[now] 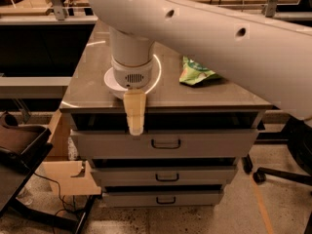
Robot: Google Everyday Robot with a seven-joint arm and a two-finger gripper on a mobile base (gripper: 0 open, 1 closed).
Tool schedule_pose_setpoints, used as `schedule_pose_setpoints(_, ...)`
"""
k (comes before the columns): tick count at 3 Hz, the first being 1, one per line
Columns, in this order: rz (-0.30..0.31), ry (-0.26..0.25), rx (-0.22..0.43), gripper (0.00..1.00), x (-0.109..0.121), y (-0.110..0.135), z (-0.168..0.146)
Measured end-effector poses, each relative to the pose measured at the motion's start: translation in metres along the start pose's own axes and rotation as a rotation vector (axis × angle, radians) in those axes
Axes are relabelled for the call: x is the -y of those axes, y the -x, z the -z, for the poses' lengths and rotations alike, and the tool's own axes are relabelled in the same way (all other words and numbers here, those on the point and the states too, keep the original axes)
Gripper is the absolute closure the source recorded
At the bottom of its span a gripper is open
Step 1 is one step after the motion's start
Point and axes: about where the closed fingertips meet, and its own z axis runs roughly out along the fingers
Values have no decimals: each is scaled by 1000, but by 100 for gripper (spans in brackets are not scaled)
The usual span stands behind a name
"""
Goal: Move white bowl near orange
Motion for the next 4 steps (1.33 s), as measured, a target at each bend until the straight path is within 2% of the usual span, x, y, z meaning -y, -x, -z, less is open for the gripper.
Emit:
schedule_pose_setpoints(1, -8, 16, 11, 0, 3, 10, -15)
schedule_pose_setpoints(2, -16, 23, 19, 16, 4, 17, -27)
schedule_pose_setpoints(4, -14, 19, 18, 62, 4, 17, -26)
